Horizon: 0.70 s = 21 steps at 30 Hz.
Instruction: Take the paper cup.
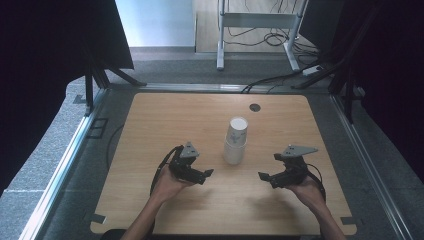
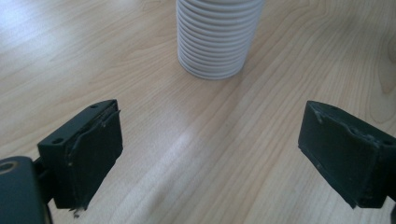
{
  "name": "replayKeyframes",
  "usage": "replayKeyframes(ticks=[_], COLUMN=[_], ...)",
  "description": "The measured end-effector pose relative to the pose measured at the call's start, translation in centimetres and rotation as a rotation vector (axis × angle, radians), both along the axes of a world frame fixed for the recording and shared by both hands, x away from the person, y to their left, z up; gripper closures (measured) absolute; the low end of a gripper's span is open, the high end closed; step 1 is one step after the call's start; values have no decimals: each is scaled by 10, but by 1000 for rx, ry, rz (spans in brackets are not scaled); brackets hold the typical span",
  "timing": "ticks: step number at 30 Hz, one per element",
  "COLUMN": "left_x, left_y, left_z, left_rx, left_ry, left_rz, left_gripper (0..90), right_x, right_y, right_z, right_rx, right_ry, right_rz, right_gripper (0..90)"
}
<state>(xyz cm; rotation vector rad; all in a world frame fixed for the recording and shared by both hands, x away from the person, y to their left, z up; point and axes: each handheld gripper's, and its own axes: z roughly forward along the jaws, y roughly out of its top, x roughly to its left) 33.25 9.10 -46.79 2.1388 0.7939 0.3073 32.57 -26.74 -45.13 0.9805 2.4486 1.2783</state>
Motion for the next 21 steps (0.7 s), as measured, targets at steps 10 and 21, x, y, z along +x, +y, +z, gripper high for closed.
replayKeyframes(ticks=[10, 21], left_x=[11, 24], left_y=[-9, -24], left_z=[3, 5], left_rx=[-16, -38], left_ry=[-15, -13], left_rz=[-10, -26], left_gripper=[75, 67], right_x=[9, 25], right_y=[9, 17], right_z=[14, 29], right_rx=[8, 61], right_ry=[-8, 3], right_rz=[23, 48], right_gripper=[1, 2])
